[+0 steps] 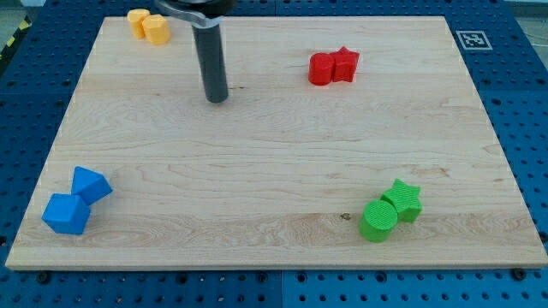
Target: Place yellow blocks in a vertical line
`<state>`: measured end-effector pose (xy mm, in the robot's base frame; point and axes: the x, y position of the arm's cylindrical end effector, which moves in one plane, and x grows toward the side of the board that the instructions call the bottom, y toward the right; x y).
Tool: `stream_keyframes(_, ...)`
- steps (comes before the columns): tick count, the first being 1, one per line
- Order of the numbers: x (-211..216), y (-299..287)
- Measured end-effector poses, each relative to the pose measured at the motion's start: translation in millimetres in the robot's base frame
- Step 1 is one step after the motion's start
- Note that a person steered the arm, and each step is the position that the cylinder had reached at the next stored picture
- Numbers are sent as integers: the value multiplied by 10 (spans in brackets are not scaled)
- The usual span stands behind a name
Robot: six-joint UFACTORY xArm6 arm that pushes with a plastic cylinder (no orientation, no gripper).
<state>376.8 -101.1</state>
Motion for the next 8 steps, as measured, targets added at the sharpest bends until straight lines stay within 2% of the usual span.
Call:
stream_keyframes(2,-44,-902)
stream_keyframes(3,-357,-1233)
stream_keyframes(4,-618,-1323)
stream_keyframes(6,-721,-1323)
stream_keyframes(8,-1266,-1534)
